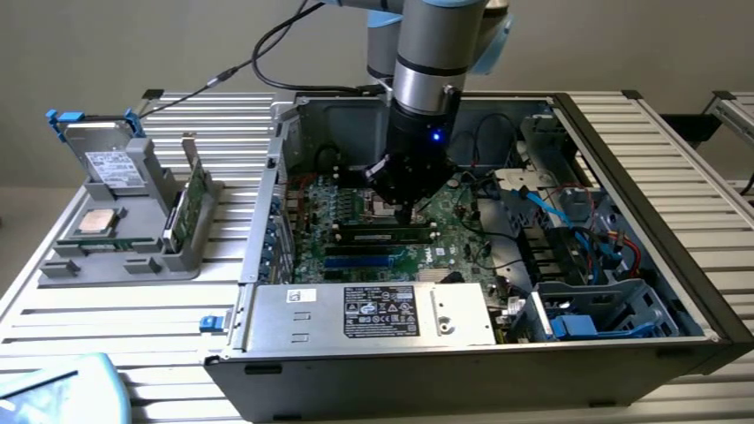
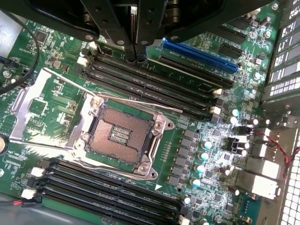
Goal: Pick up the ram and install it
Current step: 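Press down the ram until it locks into place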
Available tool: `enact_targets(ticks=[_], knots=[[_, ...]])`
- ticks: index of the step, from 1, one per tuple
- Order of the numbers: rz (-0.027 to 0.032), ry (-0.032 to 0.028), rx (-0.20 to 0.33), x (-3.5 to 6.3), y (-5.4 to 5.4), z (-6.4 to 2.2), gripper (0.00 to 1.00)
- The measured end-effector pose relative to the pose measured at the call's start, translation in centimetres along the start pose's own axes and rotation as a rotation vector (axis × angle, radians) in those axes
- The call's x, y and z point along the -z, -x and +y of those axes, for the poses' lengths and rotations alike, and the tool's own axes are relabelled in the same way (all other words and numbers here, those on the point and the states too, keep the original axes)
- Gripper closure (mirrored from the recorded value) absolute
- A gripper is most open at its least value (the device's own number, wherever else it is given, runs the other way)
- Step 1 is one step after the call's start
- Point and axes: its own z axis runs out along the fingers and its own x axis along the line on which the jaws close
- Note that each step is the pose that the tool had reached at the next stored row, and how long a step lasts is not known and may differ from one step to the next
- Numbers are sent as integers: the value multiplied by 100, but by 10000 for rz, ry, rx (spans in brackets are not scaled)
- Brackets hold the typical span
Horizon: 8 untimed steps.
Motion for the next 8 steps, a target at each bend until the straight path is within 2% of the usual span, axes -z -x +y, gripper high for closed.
enact_targets(ticks=[8], knots=[[-43,-11,-893,0,0,0,90]])
